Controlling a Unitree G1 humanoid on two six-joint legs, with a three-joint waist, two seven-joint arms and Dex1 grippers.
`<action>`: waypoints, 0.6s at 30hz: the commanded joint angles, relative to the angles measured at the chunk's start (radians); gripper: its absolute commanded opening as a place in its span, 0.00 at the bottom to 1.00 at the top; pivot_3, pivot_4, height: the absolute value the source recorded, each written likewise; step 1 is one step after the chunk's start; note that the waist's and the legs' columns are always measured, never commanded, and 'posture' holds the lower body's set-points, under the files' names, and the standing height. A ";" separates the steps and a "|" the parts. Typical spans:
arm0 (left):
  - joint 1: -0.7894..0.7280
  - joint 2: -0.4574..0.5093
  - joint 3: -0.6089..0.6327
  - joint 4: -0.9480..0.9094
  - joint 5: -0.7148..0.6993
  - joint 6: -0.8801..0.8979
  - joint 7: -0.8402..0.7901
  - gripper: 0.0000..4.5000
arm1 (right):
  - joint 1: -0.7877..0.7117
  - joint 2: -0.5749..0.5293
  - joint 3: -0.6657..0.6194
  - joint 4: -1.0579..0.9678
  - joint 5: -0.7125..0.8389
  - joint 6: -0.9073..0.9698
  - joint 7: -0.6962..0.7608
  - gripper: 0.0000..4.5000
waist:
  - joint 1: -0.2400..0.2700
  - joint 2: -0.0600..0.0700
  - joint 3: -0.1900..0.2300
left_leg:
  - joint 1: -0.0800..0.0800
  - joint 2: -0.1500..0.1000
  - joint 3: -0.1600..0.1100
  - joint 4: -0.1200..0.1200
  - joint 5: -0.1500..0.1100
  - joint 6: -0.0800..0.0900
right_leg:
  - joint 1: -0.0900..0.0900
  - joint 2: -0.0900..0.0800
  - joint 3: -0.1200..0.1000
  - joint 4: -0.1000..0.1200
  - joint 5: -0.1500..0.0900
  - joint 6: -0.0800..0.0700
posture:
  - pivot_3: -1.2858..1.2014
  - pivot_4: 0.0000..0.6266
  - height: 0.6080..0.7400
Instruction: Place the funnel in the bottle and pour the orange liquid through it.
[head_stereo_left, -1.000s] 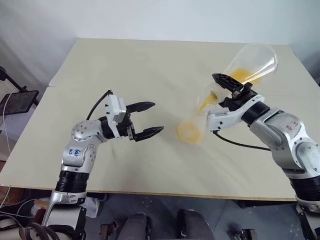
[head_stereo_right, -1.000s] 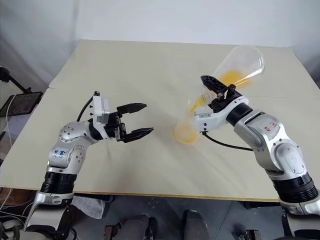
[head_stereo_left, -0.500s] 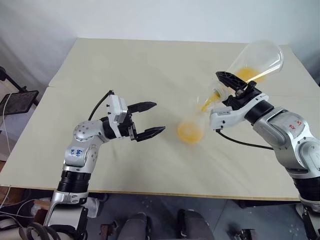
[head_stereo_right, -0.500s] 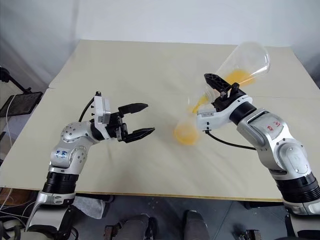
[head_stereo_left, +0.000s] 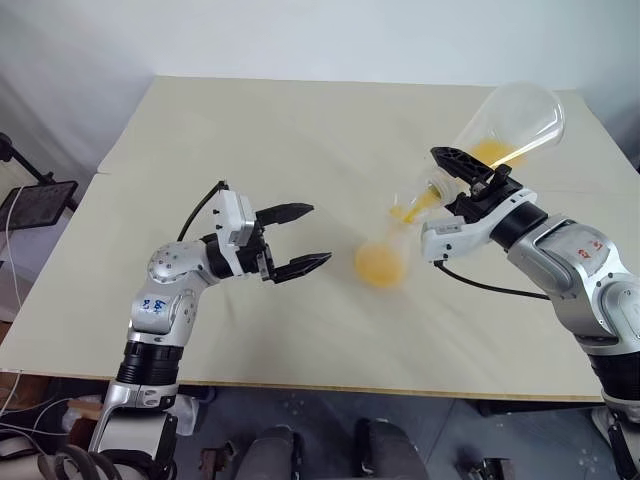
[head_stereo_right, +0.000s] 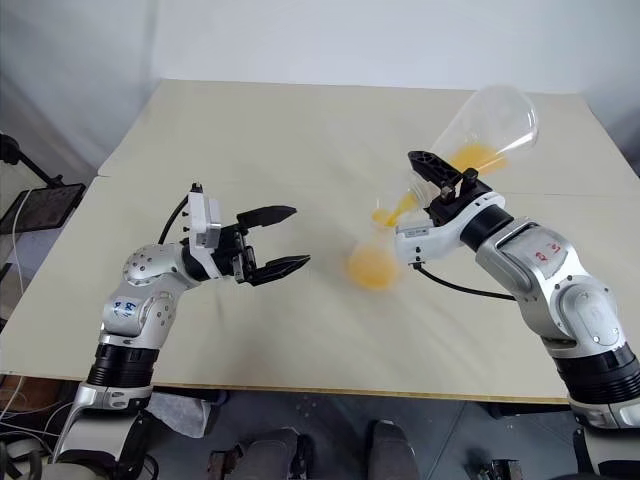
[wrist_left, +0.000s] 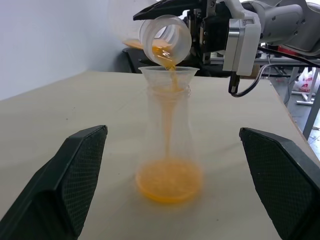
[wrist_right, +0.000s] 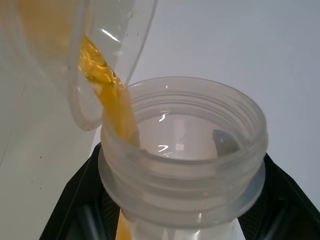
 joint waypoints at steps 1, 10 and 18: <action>0.005 -0.003 0.007 0.003 -0.003 -0.027 -0.009 1.00 | -0.020 -0.023 -0.054 -0.018 -0.007 -0.007 -0.032 0.55 | 0.000 0.000 0.000 | 0.000 0.000 0.000 0.000 0.000 0.000 | 0.000 0.000 0.000 0.000 0.000 0.000 | 0.52 0.24 1.00; 0.003 -0.001 0.011 0.036 -0.001 -0.059 -0.020 1.00 | -0.040 -0.013 -0.039 -0.008 -0.017 -0.006 -0.045 0.55 | 0.000 0.000 0.000 | 0.000 0.000 0.000 0.000 0.000 0.000 | 0.000 0.000 0.000 0.000 0.000 0.000 | 0.52 0.24 1.00; 0.003 0.000 0.012 0.058 -0.001 -0.078 -0.030 1.00 | -0.045 -0.010 -0.036 -0.006 -0.015 -0.009 -0.051 0.55 | 0.000 0.000 0.000 | 0.000 0.000 0.000 0.000 0.000 0.000 | 0.000 0.000 0.000 0.000 0.000 0.000 | 0.52 0.24 1.00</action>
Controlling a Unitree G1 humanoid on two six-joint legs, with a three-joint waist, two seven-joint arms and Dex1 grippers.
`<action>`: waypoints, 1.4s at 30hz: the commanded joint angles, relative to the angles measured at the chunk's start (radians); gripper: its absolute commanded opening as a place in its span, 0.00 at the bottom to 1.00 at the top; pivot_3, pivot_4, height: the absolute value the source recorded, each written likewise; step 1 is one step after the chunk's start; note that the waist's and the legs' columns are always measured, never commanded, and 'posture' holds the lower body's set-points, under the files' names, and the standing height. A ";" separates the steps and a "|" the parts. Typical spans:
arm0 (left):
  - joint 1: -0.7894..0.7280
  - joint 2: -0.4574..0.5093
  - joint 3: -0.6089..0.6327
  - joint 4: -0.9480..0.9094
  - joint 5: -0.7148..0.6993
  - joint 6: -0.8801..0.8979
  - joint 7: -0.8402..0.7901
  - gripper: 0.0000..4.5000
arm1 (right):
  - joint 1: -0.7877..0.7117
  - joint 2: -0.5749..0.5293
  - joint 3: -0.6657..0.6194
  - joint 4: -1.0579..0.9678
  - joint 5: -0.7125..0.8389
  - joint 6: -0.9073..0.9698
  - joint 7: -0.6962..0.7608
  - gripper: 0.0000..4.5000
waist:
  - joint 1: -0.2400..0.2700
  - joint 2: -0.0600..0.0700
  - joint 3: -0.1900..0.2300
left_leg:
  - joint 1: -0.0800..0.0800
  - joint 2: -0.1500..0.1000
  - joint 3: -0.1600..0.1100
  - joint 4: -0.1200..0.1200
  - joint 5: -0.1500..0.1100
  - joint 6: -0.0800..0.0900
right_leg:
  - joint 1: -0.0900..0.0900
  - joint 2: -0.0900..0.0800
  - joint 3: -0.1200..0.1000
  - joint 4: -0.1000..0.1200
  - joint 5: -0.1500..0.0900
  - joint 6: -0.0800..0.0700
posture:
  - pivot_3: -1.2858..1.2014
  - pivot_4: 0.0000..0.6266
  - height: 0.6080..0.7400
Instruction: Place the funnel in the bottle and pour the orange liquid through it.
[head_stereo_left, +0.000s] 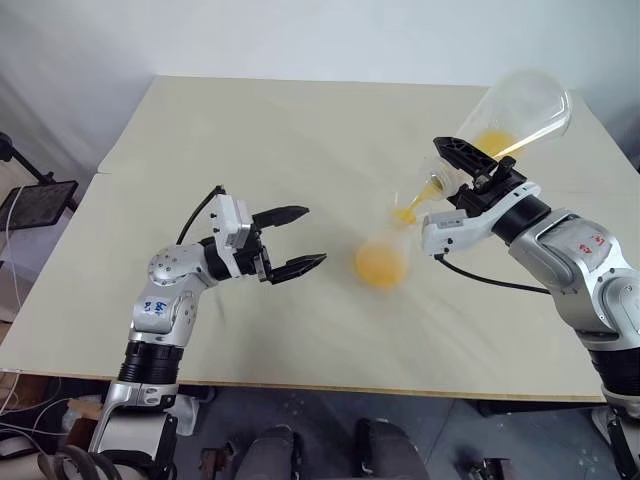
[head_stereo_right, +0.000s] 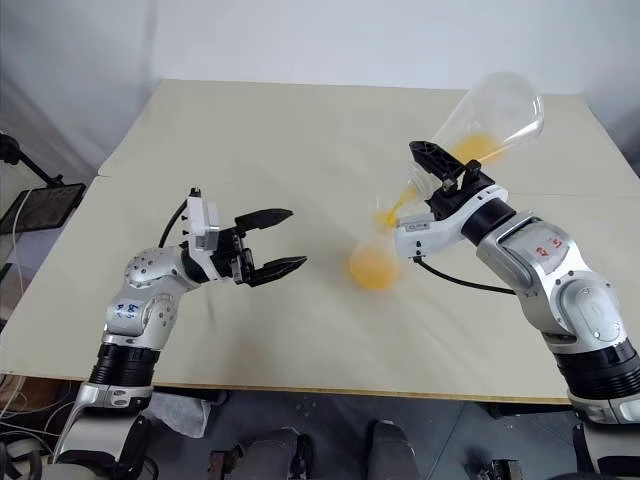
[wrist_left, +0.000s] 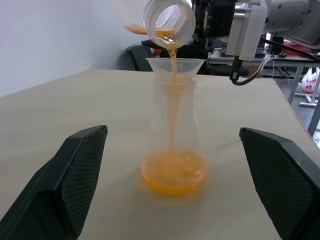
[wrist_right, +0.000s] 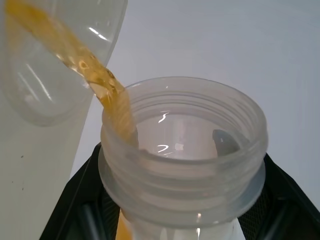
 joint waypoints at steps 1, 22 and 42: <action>0.003 0.001 0.011 -0.003 -0.001 -0.024 -0.009 1.00 | -0.021 -0.009 -0.036 -0.016 0.001 -0.010 -0.020 0.55 | 0.000 0.000 0.000 | 0.000 0.000 0.000 0.000 0.000 0.000 | 0.000 0.000 0.000 0.000 0.000 0.000 | 0.52 0.24 1.00; 0.004 -0.001 0.012 0.016 -0.002 -0.045 -0.011 1.00 | -0.020 0.004 -0.021 0.007 -0.012 -0.044 -0.031 0.55 | 0.000 0.000 0.000 | 0.000 0.000 0.000 0.000 0.000 0.000 | 0.000 0.000 0.000 0.000 0.000 0.000 | 0.52 0.24 1.00; -0.007 -0.008 0.009 0.018 0.000 -0.046 -0.007 1.00 | -0.023 0.020 -0.008 -0.004 -0.028 -0.049 -0.034 0.55 | 0.000 0.000 0.000 | 0.000 0.000 0.000 0.000 0.000 0.000 | 0.000 0.000 0.000 0.000 0.000 0.000 | 0.52 0.24 1.00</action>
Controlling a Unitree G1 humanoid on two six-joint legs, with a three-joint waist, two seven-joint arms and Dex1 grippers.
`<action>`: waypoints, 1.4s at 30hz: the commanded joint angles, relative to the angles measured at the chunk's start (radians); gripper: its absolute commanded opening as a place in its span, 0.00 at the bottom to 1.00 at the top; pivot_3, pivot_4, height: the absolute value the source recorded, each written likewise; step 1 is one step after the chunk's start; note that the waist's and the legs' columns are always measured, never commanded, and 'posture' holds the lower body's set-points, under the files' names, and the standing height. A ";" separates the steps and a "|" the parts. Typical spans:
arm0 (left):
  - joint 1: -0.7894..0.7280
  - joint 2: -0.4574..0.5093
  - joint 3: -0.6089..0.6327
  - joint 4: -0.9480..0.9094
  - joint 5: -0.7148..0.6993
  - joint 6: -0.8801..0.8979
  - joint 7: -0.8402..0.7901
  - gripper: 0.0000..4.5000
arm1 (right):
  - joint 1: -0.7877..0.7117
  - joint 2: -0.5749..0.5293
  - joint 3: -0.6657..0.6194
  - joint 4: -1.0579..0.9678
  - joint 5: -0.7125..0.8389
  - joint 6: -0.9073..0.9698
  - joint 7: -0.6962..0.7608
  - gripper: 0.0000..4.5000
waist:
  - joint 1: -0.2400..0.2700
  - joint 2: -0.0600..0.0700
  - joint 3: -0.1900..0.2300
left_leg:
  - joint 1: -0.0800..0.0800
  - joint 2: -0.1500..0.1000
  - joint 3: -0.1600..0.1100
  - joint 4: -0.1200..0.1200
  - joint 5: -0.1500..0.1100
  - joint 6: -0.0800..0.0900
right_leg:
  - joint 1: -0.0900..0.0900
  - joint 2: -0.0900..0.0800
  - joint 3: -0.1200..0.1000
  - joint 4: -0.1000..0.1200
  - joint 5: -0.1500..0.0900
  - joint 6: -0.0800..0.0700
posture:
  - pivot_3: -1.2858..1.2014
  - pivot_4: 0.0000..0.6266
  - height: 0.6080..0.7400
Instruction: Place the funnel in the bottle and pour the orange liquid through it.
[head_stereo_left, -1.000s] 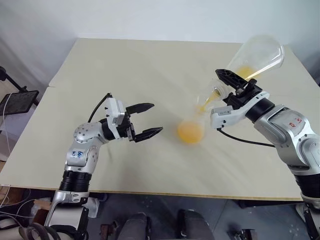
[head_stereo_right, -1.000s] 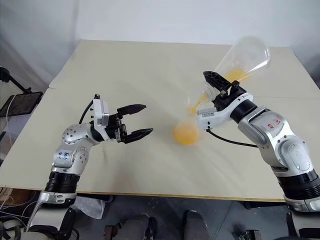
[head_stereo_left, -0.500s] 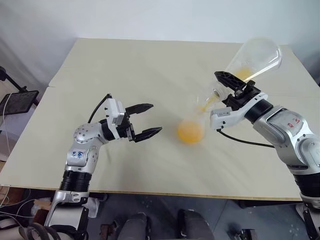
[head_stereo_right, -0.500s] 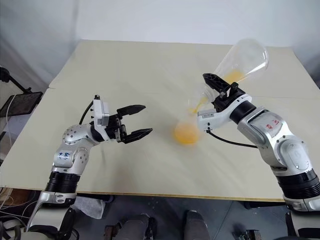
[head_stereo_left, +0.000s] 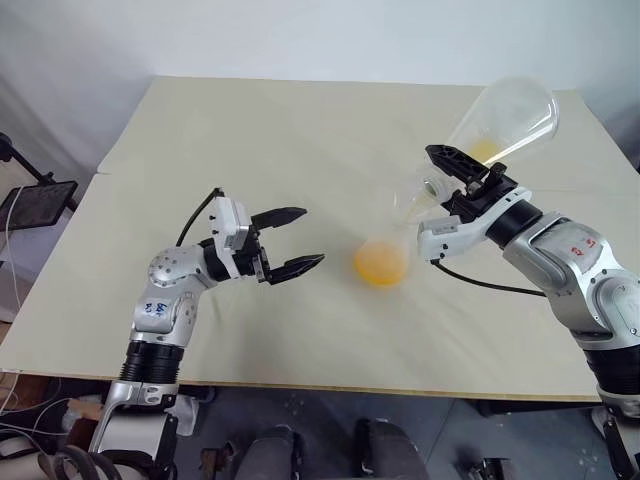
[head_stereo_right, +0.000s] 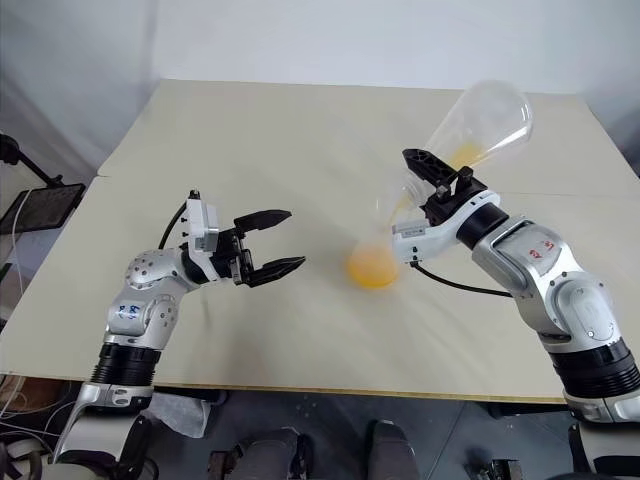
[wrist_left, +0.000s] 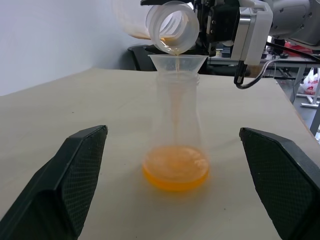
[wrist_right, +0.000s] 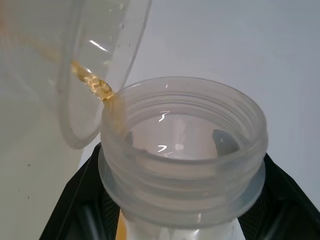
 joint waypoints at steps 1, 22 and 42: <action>-0.007 -0.005 0.009 -0.017 0.000 -0.018 0.001 1.00 | -0.023 0.003 -0.017 -0.030 -0.015 -0.007 -0.027 0.55 | 0.000 0.000 0.000 | 0.000 0.000 0.000 0.000 0.000 0.000 | 0.000 0.000 0.000 0.000 0.000 0.000 | 0.52 0.24 1.00; -0.011 -0.007 0.007 -0.026 0.000 -0.011 0.010 1.00 | -0.027 -0.010 -0.031 -0.021 -0.032 -0.023 -0.039 0.55 | 0.000 0.000 0.000 | 0.000 0.000 0.000 0.000 0.000 0.000 | 0.000 0.000 0.000 0.000 0.000 0.000 | 0.52 0.24 1.00; -0.026 -0.014 0.005 -0.018 0.000 -0.010 0.017 1.00 | -0.027 -0.023 -0.038 -0.012 -0.040 -0.048 -0.059 0.55 | 0.000 0.000 0.000 | 0.000 0.000 0.000 0.000 0.000 0.000 | 0.000 0.000 0.000 0.000 0.000 0.000 | 0.52 0.24 1.00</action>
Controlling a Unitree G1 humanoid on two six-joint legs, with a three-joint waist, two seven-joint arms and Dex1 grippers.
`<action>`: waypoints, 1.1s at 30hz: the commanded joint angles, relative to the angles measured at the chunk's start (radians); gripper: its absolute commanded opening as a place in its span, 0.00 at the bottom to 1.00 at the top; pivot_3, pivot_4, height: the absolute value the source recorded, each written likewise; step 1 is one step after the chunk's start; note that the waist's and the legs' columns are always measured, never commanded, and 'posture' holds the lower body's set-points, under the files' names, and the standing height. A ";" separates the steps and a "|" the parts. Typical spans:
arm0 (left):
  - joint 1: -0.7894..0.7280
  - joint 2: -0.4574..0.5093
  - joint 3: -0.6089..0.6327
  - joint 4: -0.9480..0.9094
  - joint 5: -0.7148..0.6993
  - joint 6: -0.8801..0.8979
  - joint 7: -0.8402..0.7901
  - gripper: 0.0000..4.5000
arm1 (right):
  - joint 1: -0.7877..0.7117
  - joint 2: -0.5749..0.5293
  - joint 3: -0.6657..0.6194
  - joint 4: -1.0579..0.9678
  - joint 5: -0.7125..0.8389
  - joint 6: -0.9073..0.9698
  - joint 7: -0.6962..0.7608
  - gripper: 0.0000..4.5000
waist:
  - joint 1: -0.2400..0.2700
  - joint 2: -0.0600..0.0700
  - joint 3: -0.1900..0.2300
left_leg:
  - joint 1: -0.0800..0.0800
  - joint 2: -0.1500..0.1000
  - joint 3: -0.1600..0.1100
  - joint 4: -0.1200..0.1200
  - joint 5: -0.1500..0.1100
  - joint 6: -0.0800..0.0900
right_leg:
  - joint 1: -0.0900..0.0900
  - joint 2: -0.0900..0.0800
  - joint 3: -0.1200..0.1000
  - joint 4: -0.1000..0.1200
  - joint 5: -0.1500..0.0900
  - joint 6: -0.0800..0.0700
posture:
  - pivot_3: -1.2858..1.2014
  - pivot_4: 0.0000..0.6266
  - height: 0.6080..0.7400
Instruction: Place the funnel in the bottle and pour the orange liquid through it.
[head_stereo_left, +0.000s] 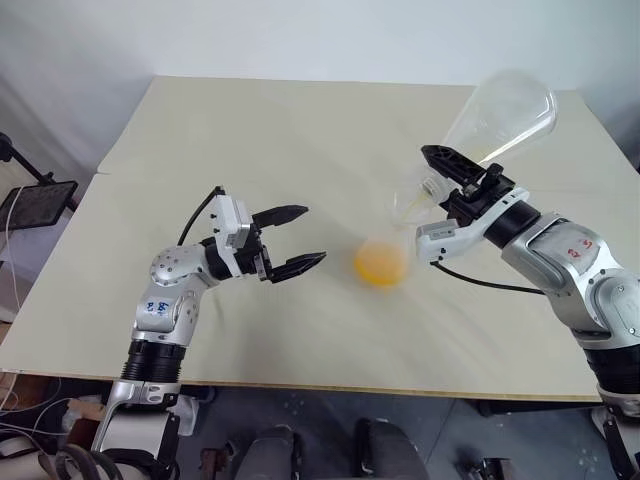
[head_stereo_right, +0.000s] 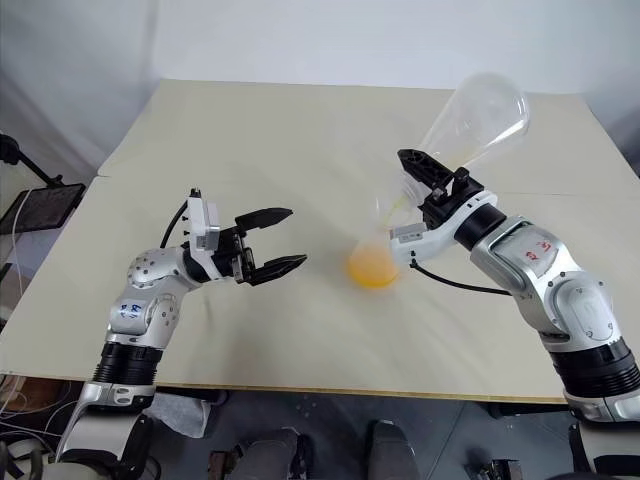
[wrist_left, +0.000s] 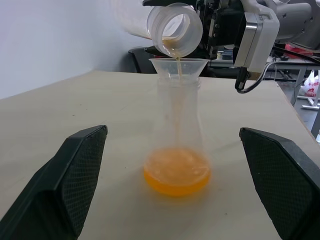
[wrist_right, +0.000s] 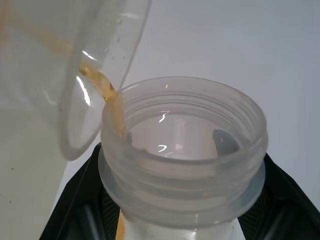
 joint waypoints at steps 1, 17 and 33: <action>-0.020 -0.007 0.005 -0.018 0.000 -0.010 0.005 1.00 | -0.024 -0.021 -0.039 -0.015 0.008 -0.007 -0.019 0.55 | 0.000 0.000 0.000 | 0.000 0.000 0.000 0.000 0.000 0.000 | 0.000 0.000 0.000 0.000 0.000 0.000 | 0.52 0.24 1.00; -0.024 -0.013 0.004 -0.020 0.003 -0.007 0.008 1.00 | -0.030 -0.037 -0.046 -0.013 -0.002 -0.017 -0.024 0.55 | -0.001 0.000 0.000 | 0.000 0.000 0.000 0.000 0.000 0.000 | 0.000 0.000 0.000 0.000 0.000 0.000 | 0.52 0.24 1.00; -0.032 -0.016 0.002 -0.013 0.003 -0.009 0.005 1.00 | -0.026 -0.038 -0.054 -0.016 0.014 -0.007 -0.024 0.55 | 0.000 0.000 0.000 | 0.000 0.000 0.000 0.000 0.000 0.000 | 0.000 0.000 0.000 0.000 0.000 0.000 | 0.52 0.24 1.00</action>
